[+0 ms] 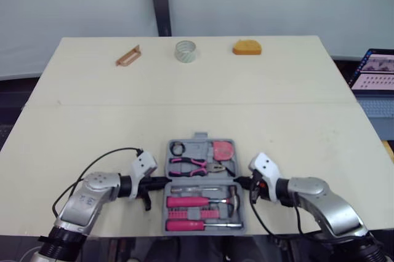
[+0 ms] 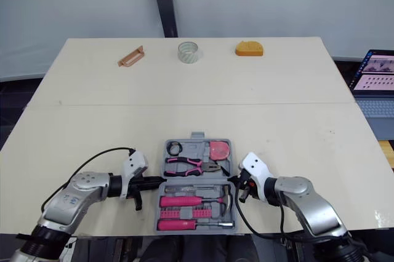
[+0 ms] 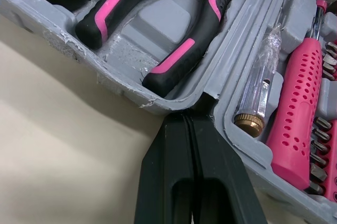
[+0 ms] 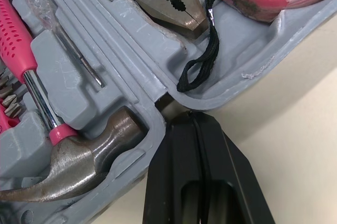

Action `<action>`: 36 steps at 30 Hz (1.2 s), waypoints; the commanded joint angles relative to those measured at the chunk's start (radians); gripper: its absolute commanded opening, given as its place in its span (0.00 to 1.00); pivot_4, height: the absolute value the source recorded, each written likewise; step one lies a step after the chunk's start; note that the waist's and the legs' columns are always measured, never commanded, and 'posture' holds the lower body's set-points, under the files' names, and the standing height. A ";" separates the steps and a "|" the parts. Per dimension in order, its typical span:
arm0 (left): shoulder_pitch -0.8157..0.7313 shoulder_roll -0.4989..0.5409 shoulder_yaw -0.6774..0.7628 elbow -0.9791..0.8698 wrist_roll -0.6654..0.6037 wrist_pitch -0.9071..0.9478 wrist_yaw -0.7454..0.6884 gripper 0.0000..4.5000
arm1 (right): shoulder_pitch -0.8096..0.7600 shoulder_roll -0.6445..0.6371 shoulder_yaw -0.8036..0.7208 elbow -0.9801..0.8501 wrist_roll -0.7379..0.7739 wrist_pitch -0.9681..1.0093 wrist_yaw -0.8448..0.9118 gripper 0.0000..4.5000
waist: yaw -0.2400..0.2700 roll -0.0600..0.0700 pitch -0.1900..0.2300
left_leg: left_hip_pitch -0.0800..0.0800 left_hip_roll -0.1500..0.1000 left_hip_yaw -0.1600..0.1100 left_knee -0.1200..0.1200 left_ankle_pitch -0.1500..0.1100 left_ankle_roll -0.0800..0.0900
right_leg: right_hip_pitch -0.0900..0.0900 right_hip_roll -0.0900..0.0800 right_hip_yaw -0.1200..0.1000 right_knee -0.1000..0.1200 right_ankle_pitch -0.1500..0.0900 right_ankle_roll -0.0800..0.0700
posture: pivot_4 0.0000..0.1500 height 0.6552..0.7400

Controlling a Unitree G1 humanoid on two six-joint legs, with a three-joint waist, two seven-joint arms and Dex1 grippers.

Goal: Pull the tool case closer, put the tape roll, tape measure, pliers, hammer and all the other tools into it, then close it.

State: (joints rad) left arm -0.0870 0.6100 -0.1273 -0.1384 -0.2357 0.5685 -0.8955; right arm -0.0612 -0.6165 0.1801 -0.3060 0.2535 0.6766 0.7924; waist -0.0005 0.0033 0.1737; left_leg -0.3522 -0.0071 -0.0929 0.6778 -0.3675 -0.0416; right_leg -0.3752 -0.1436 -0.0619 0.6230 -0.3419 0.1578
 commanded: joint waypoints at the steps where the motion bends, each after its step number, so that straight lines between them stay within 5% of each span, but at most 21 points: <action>1: 0.021 0.005 -0.032 0.002 -0.004 0.016 -0.014 0.01 | 0.007 -0.003 0.000 -0.043 0.027 -0.004 0.019 0.00 | 0.000 0.000 0.000 | 0.000 0.000 0.000 0.000 0.000 0.000 | 0.000 0.000 0.000 0.000 0.000 0.000 | 1.00 1.00; 9: 0.021 0.013 -0.021 0.014 0.004 0.001 -0.010 0.01 | 0.012 -0.005 -0.006 -0.027 0.011 -0.021 0.006 0.00 | 0.000 0.000 0.000 | 0.000 0.000 0.000 0.000 0.000 0.000 | 0.000 0.000 0.000 0.000 0.000 0.000 | 1.00 1.00; 16: 0.036 0.125 0.121 0.022 -0.030 -0.050 -0.046 0.01 | 0.019 -0.072 -0.099 -0.002 0.071 -0.010 0.057 0.00 | 0.000 0.000 0.000 | 0.000 0.000 0.000 0.000 0.000 0.000 | 0.000 0.000 0.000 0.000 0.000 0.000 | 1.00 1.00; 20: 0.026 0.182 0.188 -0.033 -0.105 -0.020 -0.099 0.00 | -0.002 -0.106 -0.181 0.013 0.176 0.091 0.100 0.28 | 0.001 0.000 0.000 | -0.001 0.000 0.000 0.000 0.000 0.000 | 0.000 0.000 0.000 -0.001 0.000 0.000 | 1.00 1.00; 26: 0.073 0.212 0.180 -0.249 -0.266 0.133 -0.160 0.00 | -0.163 -0.039 -0.308 0.081 0.369 0.368 0.032 0.94 | 0.000 0.001 0.001 | -0.001 0.001 -0.001 0.000 0.000 0.000 | 0.000 -0.001 0.000 -0.001 0.000 0.000 | 1.00 1.00; 36: 0.181 0.222 -0.012 -0.281 -0.165 0.096 -0.121 0.00 | -0.362 0.123 -0.325 0.246 0.420 0.581 -0.119 0.97 | 0.001 0.002 0.001 | -0.001 0.000 0.000 -0.002 0.000 0.000 | -0.001 -0.001 0.001 -0.001 0.000 0.000 | 1.00 1.00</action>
State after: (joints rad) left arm 0.0891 0.8359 -0.1211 -0.4140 -0.4205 0.6941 -1.0229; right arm -0.4178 -0.4968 -0.1263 -0.0671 0.6589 1.2395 0.6958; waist 0.0005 0.0051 0.1751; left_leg -0.3534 -0.0074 -0.0928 0.6763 -0.3674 -0.0416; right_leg -0.3759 -0.1442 -0.0609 0.6220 -0.3419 0.1574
